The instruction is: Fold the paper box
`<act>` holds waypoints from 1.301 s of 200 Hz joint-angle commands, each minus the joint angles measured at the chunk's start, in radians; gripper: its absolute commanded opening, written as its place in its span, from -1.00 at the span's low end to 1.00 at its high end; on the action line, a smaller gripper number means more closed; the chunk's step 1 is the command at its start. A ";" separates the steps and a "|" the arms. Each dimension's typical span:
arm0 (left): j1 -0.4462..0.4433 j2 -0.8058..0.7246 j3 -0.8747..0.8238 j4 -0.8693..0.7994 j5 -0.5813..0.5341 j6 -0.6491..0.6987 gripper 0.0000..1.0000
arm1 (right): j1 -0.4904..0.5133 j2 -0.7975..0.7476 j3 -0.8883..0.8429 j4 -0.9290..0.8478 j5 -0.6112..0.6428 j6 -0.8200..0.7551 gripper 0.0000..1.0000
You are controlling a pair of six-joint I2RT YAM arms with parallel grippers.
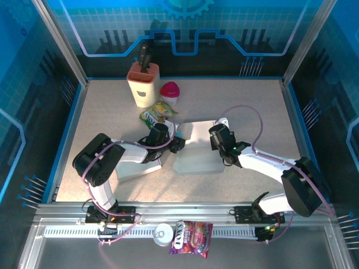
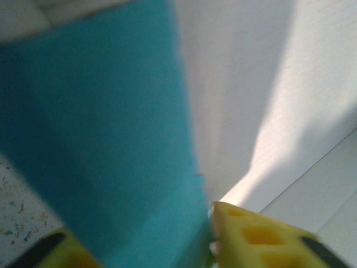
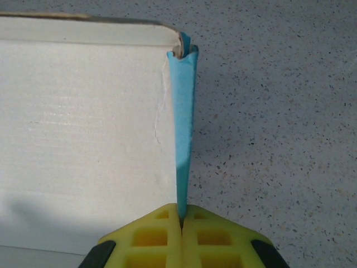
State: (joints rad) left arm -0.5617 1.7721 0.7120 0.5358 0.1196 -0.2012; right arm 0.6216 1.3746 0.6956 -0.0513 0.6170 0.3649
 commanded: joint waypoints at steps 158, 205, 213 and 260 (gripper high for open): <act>0.073 -0.129 -0.098 0.102 0.240 -0.042 -0.16 | -0.013 0.012 0.026 -0.004 -0.056 0.000 -1.00; 0.100 -0.128 -0.128 0.142 0.355 -0.012 -0.05 | -0.024 0.032 0.038 -0.017 -0.086 -0.002 -1.00; 0.108 -0.122 -0.127 0.134 0.359 -0.011 -0.06 | -0.023 0.031 0.037 -0.014 -0.087 -0.002 -1.00; 0.132 -0.098 -0.154 0.158 0.365 -0.010 -0.19 | -0.026 0.036 0.041 -0.015 -0.094 -0.001 -1.00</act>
State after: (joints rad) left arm -0.4366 1.6642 0.5770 0.6483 0.4370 -0.2333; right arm 0.6052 1.3975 0.7040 -0.0631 0.5327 0.3649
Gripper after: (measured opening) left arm 0.429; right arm 0.041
